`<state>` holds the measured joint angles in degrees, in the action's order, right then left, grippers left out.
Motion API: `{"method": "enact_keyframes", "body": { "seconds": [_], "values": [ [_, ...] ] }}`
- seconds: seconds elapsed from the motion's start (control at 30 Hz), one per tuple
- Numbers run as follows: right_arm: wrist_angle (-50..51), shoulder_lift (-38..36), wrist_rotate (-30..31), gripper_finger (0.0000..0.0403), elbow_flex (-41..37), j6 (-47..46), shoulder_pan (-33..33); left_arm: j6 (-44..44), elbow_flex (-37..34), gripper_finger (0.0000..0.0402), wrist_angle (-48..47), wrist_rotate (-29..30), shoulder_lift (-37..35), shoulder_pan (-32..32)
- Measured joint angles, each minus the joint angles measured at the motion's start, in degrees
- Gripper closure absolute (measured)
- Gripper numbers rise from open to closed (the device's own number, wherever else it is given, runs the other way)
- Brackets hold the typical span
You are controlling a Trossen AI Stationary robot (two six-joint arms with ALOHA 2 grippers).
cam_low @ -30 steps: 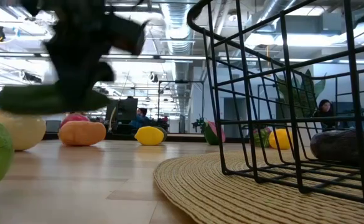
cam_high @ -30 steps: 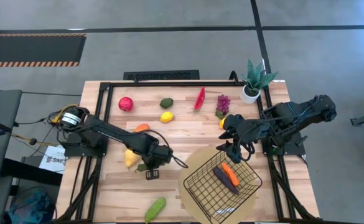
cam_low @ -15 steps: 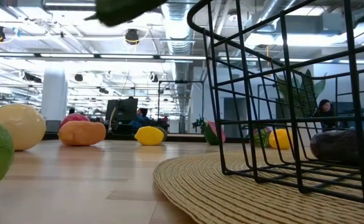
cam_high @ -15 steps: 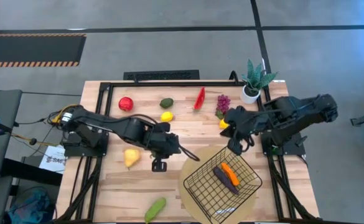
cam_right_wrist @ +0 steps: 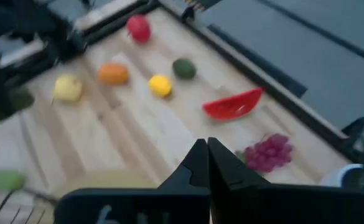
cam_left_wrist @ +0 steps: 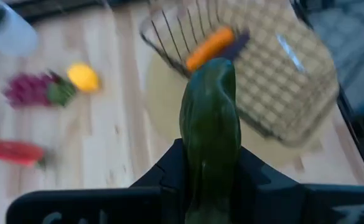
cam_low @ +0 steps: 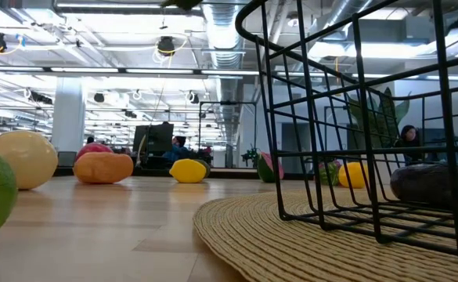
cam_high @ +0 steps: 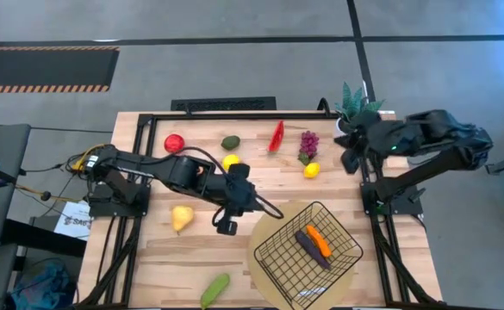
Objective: Build produce basket
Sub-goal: Put the green chili pepper into the mesh basket
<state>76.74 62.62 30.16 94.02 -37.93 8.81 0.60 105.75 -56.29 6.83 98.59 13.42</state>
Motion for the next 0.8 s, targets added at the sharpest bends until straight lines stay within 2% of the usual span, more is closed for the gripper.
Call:
{"method": "enact_keyframes", "body": {
  "seconds": [0.17,0.4,0.5,0.6,0.7,0.8],
  "values": [
    [0.1,-2.1,1.4,0.0401,0.0,-1.0,-1.2,3.4,0.3,0.0354,7.8,1.2,0.6,-2.3],
    [0.2,-1.8,0.6,0.0402,0.0,-2.3,-1.7,4.9,3.8,0.0354,4.9,0.5,2.0,-3.0],
    [0.8,-0.1,-4.1,0.0402,0.0,-2.9,-1.7,3.3,3.7,0.0354,-2.0,1.3,0.9,-2.8],
    [2.0,2.9,-9.2,0.0402,0.0,-4.1,-0.9,0.3,3.8,0.0354,-9.2,4.8,-0.6,-2.3],
    [5.2,6.5,-12.2,0.0402,0.0,-5.7,1.0,-3.7,3.8,0.0354,-16.4,8.8,-1.2,-2.0],
    [9.4,10.7,-15.0,0.0402,0.0,-8.4,2.9,-8.2,3.8,0.0356,-23.6,10.4,-1.7,-1.7]
  ]
}}
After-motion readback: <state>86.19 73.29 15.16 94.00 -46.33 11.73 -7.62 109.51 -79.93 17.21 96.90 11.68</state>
